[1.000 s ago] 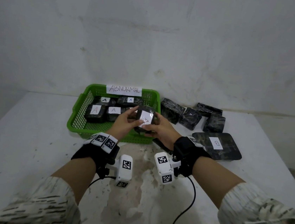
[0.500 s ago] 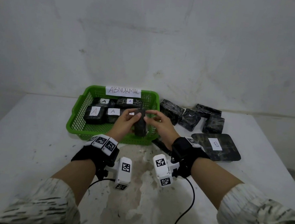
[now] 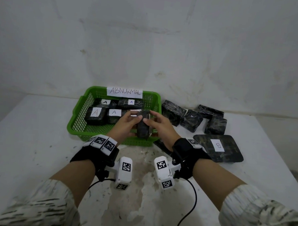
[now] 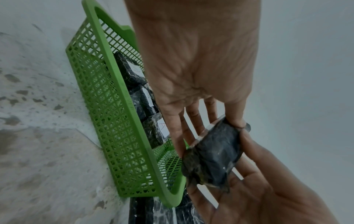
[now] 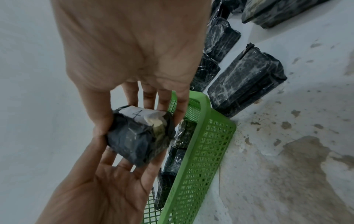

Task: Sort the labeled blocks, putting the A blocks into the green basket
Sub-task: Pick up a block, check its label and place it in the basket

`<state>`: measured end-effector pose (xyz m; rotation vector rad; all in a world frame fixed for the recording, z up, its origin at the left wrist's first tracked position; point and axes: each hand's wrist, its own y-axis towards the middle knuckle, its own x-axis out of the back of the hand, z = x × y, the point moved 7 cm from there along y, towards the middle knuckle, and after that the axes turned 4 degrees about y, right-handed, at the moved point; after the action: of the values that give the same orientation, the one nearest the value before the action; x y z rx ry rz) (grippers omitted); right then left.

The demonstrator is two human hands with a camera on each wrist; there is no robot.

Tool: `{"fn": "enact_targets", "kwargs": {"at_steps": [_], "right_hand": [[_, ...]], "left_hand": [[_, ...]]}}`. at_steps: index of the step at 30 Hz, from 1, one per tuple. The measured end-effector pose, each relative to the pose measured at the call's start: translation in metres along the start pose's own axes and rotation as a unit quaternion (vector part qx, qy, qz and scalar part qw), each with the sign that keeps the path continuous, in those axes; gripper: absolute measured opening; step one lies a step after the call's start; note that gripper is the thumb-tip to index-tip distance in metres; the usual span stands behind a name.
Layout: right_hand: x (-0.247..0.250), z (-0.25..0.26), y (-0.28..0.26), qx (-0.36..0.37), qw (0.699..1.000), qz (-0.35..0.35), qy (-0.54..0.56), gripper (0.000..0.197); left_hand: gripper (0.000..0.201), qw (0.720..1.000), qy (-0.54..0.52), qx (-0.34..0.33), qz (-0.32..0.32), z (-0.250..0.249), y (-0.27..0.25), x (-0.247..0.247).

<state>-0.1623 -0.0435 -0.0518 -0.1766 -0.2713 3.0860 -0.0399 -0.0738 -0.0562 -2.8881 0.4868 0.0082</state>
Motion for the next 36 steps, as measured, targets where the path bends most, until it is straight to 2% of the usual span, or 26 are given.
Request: {"fn": "enact_targets", "kwargs": {"at_steps": [3, 8, 12, 16, 18, 20, 23, 25, 30, 33, 36], "right_hand": [[-0.001, -0.003, 0.000, -0.004, 1.000, 0.010, -0.019, 0.061], [0.002, -0.006, 0.002, -0.012, 1.000, 0.016, -0.015, 0.063], [0.000, -0.015, 0.001, -0.035, 0.998, 0.046, -0.017, 0.078], [0.006, -0.016, 0.004, -0.024, 0.999, 0.022, -0.039, 0.082], [0.009, -0.018, 0.007, -0.022, 0.999, 0.001, -0.035, 0.078], [0.012, -0.018, 0.008, -0.017, 1.000, -0.024, -0.005, 0.058], [0.016, -0.010, 0.003, -0.004, 0.998, -0.029, 0.052, 0.031], [0.016, -0.005, 0.001, 0.000, 0.999, -0.012, 0.047, 0.028], [0.011, -0.007, 0.003, 0.004, 1.000, 0.013, 0.003, 0.017], [0.012, -0.005, 0.002, 0.002, 0.999, -0.022, -0.034, 0.023], [0.011, -0.008, 0.005, -0.016, 0.997, -0.022, -0.068, 0.046]], "left_hand": [[0.020, 1.000, 0.003, 0.008, 0.005, -0.001, 0.000, -0.002], [0.035, 0.999, -0.018, 0.036, 0.017, 0.007, -0.001, -0.005], [0.035, 0.999, -0.012, 0.032, 0.015, 0.008, 0.000, -0.005], [0.039, 0.999, 0.018, 0.007, -0.034, 0.008, 0.003, 0.002], [0.035, 0.996, 0.058, -0.021, -0.066, 0.004, 0.005, 0.009], [0.028, 0.994, 0.080, -0.039, -0.071, 0.000, 0.005, 0.012], [0.029, 0.997, 0.045, -0.019, -0.054, -0.001, 0.006, 0.012], [0.032, 0.999, 0.016, -0.006, -0.038, -0.002, 0.004, 0.009], [0.037, 0.999, 0.033, -0.006, -0.012, -0.001, 0.002, 0.005], [0.043, 0.999, 0.032, -0.003, 0.000, -0.003, 0.000, 0.002], [0.043, 1.000, 0.012, 0.003, 0.012, -0.005, -0.001, -0.002]]}}
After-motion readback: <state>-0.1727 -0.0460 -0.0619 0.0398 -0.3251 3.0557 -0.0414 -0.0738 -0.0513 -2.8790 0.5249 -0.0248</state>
